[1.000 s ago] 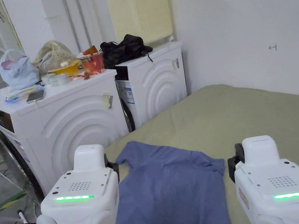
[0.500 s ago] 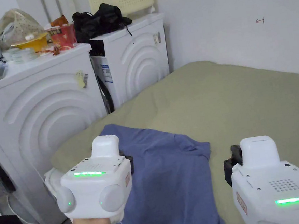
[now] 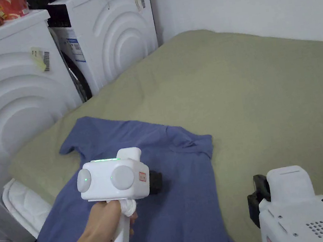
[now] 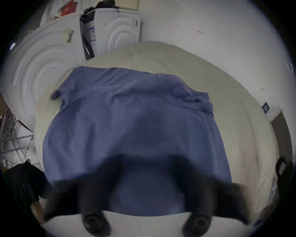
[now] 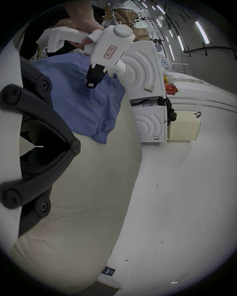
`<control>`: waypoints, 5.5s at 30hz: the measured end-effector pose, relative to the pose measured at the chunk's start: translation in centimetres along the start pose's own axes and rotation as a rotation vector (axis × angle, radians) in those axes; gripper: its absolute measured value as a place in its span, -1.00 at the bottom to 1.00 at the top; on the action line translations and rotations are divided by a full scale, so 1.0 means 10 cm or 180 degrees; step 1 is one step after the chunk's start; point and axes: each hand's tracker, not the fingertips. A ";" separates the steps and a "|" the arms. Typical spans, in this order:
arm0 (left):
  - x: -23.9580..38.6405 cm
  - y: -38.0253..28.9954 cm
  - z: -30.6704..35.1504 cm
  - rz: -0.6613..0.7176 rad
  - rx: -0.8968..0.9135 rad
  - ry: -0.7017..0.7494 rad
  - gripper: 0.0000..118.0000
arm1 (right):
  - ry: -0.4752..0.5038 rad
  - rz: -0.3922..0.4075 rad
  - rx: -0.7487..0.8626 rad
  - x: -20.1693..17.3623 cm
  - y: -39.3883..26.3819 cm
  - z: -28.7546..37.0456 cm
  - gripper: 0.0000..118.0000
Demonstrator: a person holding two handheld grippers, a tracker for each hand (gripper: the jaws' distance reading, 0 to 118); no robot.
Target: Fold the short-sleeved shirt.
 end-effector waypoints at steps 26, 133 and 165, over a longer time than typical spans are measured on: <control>2.02 0.04 1.44 -0.1030 0.0587 -0.0266 -1.00 | -0.1088 -0.0244 0.0106 1.61 -0.16 1.68 -1.00; 3.16 -0.87 0.24 -0.1317 -0.0345 -0.0539 -0.95 | -0.1579 -0.1779 -0.1087 4.74 -1.11 2.07 -0.93; 2.51 0.27 2.48 -0.0975 0.0660 -0.0928 -0.94 | -0.2071 -0.0760 -0.0427 4.27 0.34 3.63 -0.82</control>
